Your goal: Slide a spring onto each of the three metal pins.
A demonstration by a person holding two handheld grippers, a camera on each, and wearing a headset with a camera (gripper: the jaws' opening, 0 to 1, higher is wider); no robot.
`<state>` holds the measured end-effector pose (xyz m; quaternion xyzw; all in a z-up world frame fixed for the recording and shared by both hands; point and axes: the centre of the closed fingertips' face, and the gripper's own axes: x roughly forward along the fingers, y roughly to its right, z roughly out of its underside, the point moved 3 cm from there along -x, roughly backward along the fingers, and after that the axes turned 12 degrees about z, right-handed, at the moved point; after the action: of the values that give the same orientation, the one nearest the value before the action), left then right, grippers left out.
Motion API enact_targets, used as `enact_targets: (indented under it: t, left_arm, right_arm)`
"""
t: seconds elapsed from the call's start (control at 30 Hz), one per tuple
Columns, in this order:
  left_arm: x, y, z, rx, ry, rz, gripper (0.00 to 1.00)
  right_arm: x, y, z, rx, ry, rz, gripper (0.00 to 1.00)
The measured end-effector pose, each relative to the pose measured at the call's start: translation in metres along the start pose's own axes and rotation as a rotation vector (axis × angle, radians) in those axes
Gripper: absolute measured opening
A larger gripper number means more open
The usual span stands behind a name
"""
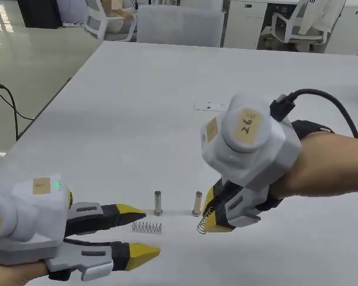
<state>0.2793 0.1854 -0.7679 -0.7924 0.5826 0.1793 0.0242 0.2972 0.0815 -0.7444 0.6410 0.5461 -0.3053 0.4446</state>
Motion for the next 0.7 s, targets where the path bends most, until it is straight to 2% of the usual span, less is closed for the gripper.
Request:
enact_targets:
  t: [0.27, 0.4, 0.7]
  left_arm:
    - [-0.006, 0.001, 0.003, -0.009, 0.01, -0.052, 0.4]
    - [-0.006, 0.001, 0.005, -0.019, 0.023, -0.073, 0.42]
    - [0.0, 0.006, 0.012, -0.021, 0.002, -0.076, 0.45]
  right_arm:
    - [0.0, 0.006, 0.004, -0.004, -0.015, 0.006, 0.08]
    - [-0.002, 0.015, 0.006, -0.004, -0.025, 0.022, 0.08]
    - [-0.001, 0.045, 0.006, -0.017, -0.061, 0.076, 0.08]
